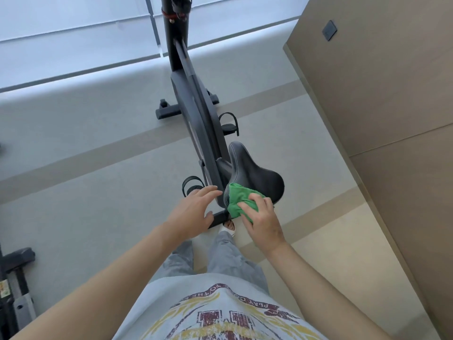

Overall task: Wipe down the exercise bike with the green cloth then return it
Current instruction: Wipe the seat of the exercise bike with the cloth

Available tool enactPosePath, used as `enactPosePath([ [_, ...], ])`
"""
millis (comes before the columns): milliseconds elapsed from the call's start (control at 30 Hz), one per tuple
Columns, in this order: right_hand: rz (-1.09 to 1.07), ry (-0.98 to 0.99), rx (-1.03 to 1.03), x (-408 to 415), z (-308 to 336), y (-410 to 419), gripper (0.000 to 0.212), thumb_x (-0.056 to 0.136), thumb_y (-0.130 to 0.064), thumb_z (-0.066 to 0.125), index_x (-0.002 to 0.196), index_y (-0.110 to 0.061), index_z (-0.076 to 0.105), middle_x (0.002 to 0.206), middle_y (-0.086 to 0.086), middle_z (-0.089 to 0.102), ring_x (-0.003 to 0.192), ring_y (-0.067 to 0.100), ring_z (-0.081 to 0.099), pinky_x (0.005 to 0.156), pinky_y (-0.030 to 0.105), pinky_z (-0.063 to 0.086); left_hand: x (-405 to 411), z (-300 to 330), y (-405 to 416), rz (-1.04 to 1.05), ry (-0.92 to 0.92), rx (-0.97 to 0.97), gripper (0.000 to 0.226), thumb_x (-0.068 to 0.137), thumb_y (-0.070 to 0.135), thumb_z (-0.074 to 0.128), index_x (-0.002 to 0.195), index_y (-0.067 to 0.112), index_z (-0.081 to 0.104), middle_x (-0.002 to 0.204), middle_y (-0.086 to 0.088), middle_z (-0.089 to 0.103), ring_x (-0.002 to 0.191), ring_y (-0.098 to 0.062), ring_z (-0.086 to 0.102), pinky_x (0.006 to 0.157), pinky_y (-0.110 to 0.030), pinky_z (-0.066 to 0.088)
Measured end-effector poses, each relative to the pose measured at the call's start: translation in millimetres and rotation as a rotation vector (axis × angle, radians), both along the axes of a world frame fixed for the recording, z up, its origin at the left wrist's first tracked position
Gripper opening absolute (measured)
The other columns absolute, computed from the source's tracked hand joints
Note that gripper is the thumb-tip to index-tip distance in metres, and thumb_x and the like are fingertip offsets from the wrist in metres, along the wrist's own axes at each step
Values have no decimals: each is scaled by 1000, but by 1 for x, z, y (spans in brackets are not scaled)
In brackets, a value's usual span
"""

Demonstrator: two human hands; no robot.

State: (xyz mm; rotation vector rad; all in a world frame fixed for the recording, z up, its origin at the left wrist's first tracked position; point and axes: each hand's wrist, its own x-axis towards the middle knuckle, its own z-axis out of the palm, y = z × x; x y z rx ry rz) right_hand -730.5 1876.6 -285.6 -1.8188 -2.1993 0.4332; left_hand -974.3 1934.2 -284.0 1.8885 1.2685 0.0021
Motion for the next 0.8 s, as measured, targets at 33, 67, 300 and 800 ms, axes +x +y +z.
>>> enactPosePath([
  [33, -2, -8, 14, 0, -2, 8, 28, 91, -11, 80, 119, -13, 77, 123, 16, 65, 98, 35, 56, 84, 45, 59, 1, 0, -3, -23, 11, 7, 67, 94, 16, 58, 158, 28, 42, 167, 8, 35, 148, -24, 40, 121, -45, 37],
  [67, -15, -17, 24, -2, -2, 20, 28, 91, -11, 80, 118, -13, 77, 121, 16, 65, 97, 36, 56, 83, 45, 59, 1, -1, -6, -42, 19, 10, 68, 94, 16, 57, 159, 29, 41, 168, 8, 35, 147, -25, 41, 121, -43, 37],
  [300, -44, -83, -30, -9, 9, 130, 27, 96, -13, 72, 123, -13, 76, 127, 18, 61, 110, 40, 55, 86, 48, 57, 13, 3, -24, -60, 11, -1, 71, 95, 13, 55, 162, 28, 36, 168, 6, 35, 149, -23, 37, 124, -35, 32],
  [800, -461, 156, -72, 47, 6, 29, 31, 94, -10, 76, 124, -17, 78, 122, 9, 57, 110, 35, 55, 99, 35, 47, 65, 18, -2, -199, 95, 79, 71, 93, 19, 58, 161, 30, 38, 172, 1, 23, 151, -29, 29, 120, -46, 38],
])
